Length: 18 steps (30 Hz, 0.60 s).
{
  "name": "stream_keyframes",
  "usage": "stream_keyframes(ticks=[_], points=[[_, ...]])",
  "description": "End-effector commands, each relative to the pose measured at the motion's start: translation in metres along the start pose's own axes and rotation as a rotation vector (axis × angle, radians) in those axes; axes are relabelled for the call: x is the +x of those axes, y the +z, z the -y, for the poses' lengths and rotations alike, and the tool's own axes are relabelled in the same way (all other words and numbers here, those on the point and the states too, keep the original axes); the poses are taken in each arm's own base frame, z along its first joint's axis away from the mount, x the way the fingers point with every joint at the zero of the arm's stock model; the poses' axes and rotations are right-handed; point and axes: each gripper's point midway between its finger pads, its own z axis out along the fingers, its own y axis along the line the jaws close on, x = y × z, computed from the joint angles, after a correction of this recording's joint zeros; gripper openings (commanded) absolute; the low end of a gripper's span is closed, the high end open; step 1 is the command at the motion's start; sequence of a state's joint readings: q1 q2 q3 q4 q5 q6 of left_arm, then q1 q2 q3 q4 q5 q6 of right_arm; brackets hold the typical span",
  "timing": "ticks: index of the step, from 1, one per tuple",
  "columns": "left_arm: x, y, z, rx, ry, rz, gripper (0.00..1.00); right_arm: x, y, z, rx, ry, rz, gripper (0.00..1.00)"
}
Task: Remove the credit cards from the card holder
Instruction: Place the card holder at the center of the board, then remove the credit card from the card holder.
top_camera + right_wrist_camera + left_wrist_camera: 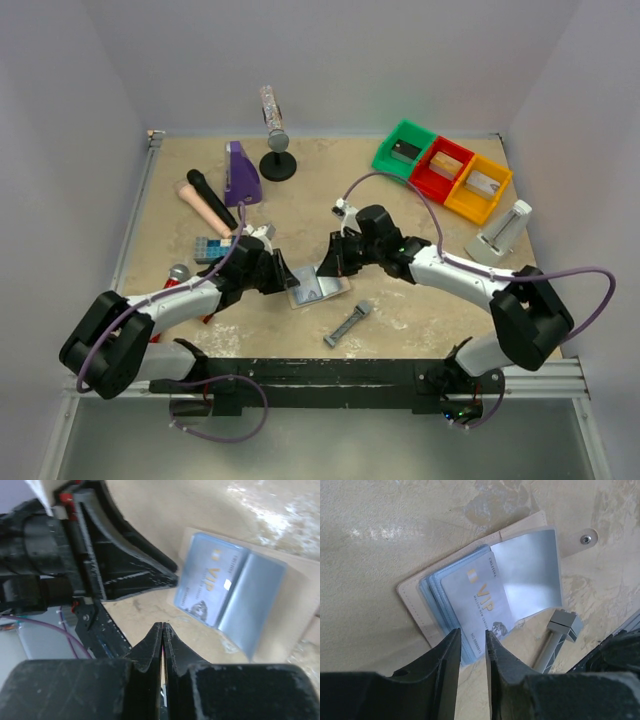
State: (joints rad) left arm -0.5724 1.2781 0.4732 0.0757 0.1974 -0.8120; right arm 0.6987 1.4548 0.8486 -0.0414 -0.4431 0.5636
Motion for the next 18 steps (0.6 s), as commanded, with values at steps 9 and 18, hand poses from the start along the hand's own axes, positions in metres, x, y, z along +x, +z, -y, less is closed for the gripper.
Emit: stream_keyframes(ticks=[9,18], points=[[-0.004,0.009,-0.003,0.012,0.001,0.053,0.27,0.012,0.035,0.021,-0.023,0.075,-0.094,0.11],[-0.004,0.019,-0.007,-0.009,0.030,0.027,0.24,0.023,0.038,0.042,0.004,0.125,-0.104,0.23]])
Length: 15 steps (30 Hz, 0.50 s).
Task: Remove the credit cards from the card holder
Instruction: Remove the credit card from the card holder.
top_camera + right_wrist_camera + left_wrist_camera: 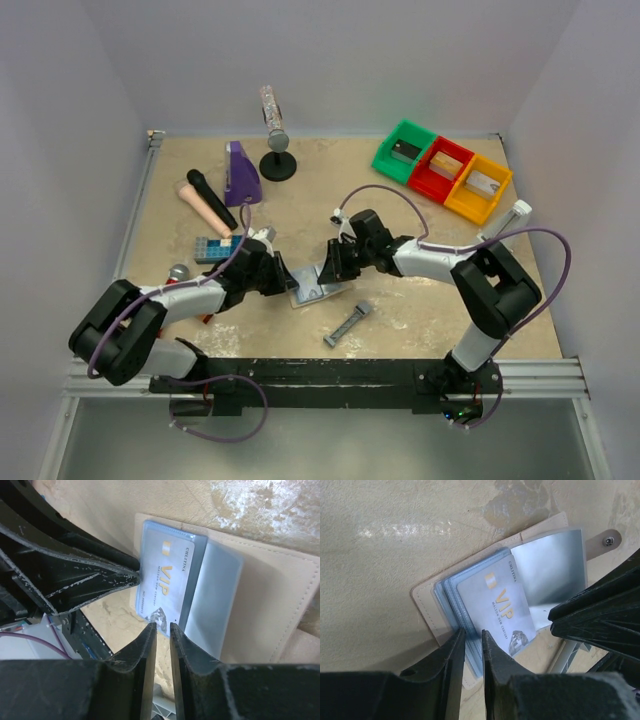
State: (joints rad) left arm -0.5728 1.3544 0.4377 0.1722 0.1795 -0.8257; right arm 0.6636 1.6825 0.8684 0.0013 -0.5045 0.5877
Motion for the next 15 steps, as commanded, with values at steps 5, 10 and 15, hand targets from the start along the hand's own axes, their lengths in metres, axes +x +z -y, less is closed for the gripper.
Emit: stream_keyframes(ticks=[5,10,15], points=[[-0.0163,0.0102,0.0099,0.012,0.060,0.028,0.23,-0.0012,0.0004,0.0043,-0.044,0.021,0.021,0.25],[-0.0170,0.0115,0.0104,0.012,0.059,0.028,0.23,-0.0012,0.0012,0.0079,-0.050,0.040,0.024,0.27],[-0.0137,0.0118,0.0084,0.013,0.052,0.023,0.22,-0.0023,0.0042,0.0085,-0.076,0.078,0.026,0.27]])
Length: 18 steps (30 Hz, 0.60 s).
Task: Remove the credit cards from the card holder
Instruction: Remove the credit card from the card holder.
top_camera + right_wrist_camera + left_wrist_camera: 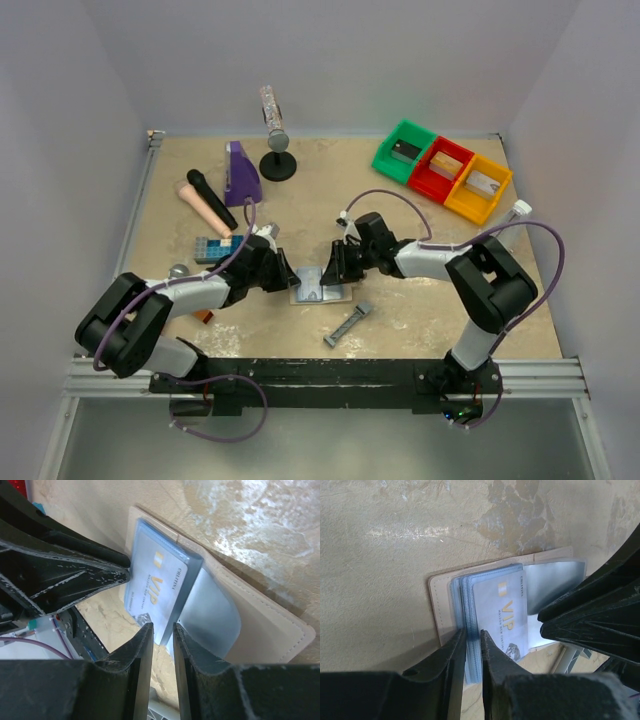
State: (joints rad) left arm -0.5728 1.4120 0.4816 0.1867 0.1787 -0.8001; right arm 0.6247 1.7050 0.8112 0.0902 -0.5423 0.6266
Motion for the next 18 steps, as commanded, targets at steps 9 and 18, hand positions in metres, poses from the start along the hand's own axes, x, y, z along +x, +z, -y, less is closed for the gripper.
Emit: stream_keyframes(ticks=[9,18], points=[[-0.0002,0.0019,0.0021,0.023,0.009,0.017,0.24,-0.0050,0.0053,-0.0074,-0.077,0.062,0.019,0.32],[0.0031,0.0034,0.0006,0.026,0.002,0.009,0.23,-0.0014,0.0115,-0.0057,-0.105,0.103,0.005,0.32]])
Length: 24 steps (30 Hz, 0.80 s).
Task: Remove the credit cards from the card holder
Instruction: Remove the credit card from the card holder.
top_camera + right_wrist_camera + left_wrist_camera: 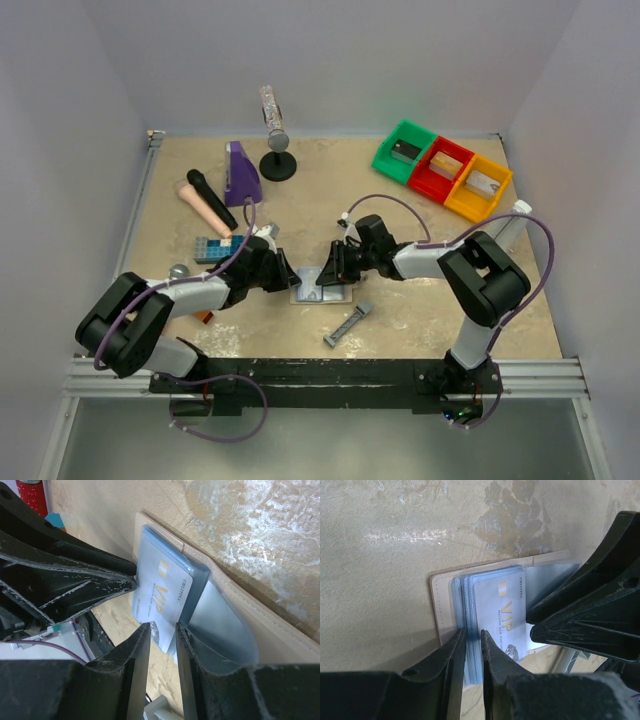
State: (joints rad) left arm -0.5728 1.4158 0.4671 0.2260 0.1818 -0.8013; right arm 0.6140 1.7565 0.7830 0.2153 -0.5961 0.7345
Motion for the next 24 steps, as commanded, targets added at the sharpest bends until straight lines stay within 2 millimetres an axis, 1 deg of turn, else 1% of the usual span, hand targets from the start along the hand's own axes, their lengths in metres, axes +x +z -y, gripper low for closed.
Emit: stream_keyframes(ticks=[1,6,14,24], points=[[0.003,0.002,0.000,0.010,0.000,-0.002,0.23,0.000,0.003,-0.003,-0.041,0.015,-0.003,0.32],[0.004,0.002,-0.001,0.011,0.001,-0.003,0.23,0.000,0.004,0.000,-0.038,0.024,-0.002,0.32],[0.007,0.004,-0.002,0.007,0.000,-0.013,0.23,-0.002,0.004,-0.002,-0.069,0.038,0.005,0.32],[0.010,0.005,-0.005,0.005,-0.003,-0.016,0.20,-0.005,0.004,-0.013,-0.162,0.059,0.028,0.31]])
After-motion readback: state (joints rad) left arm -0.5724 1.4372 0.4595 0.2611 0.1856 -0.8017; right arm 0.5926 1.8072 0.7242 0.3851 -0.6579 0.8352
